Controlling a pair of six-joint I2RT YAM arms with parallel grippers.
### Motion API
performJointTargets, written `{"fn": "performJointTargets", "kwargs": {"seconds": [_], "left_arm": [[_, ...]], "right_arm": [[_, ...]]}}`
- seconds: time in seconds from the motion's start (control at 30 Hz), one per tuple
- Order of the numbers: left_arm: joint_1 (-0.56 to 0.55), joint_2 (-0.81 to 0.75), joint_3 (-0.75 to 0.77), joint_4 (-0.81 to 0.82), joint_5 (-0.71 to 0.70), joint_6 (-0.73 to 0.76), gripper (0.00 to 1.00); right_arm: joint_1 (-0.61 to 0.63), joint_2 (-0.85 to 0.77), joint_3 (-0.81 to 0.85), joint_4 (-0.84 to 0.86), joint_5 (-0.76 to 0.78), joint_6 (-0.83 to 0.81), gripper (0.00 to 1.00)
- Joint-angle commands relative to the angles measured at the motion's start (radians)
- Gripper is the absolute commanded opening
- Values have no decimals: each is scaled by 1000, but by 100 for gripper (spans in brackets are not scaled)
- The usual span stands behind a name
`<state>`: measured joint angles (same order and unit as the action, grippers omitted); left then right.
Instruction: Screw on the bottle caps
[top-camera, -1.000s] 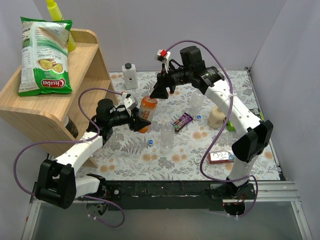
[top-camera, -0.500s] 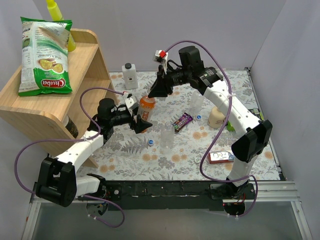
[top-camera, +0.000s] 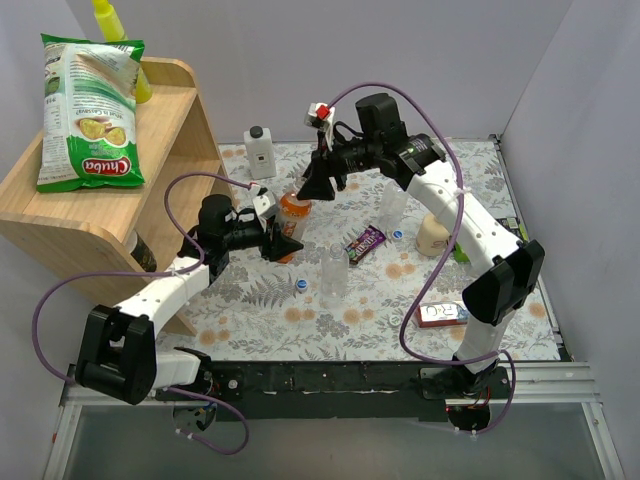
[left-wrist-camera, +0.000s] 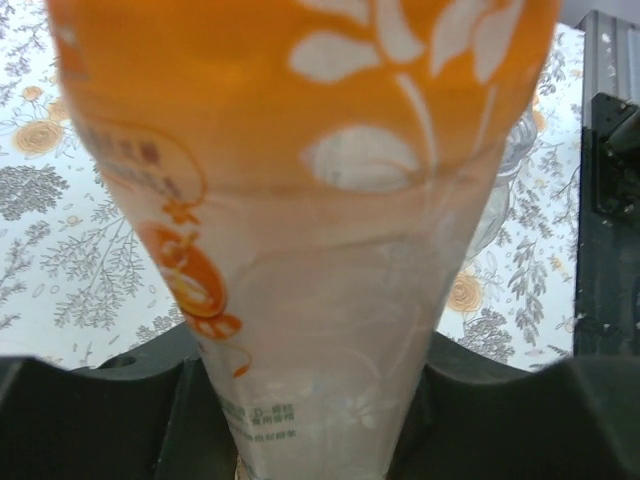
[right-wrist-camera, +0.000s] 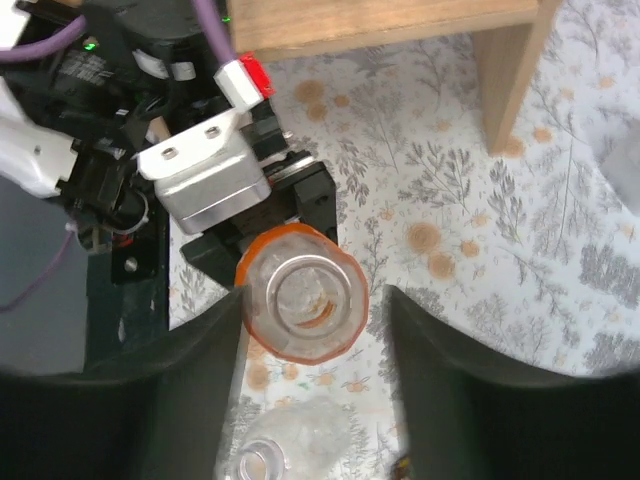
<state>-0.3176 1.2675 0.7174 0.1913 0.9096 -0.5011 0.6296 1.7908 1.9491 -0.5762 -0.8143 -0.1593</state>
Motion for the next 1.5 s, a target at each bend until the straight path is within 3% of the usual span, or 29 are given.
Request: {"fn": "performJointTargets", "kwargs": {"seconds": [0.0, 0.07, 0.23, 0.37, 0.47, 0.5, 0.63, 0.77, 1.0, 1.47], "left_arm": [[-1, -23, 27, 19, 22, -33, 36], [-2, -54, 10, 28, -4, -48, 30], [-1, -100, -12, 48, -15, -108, 20], [2, -111, -9, 53, -49, -134, 0], [8, -111, 7, 42, -83, -151, 0], [9, -109, 13, 19, -75, -143, 0], [11, -106, 31, -30, -51, -117, 0], [11, -108, 42, -56, -47, -113, 0], [12, -120, 54, -122, -67, -96, 0], [12, -119, 48, -153, -72, -79, 0]], "right_arm": [[-10, -33, 120, -163, 150, -84, 89], [-82, -95, 122, -265, 191, -137, 91], [-350, -240, -134, -416, 125, -284, 84], [-366, -310, -317, -520, 170, -538, 71], [-366, -341, -478, -545, 185, -721, 67], [-364, -353, -519, -545, 190, -823, 69], [-326, -458, -775, -403, 246, -926, 73], [-245, -563, -1007, -321, 297, -1028, 68], [-62, -646, -1214, -217, 375, -1105, 66], [16, -567, -1271, -140, 422, -1108, 65]]}}
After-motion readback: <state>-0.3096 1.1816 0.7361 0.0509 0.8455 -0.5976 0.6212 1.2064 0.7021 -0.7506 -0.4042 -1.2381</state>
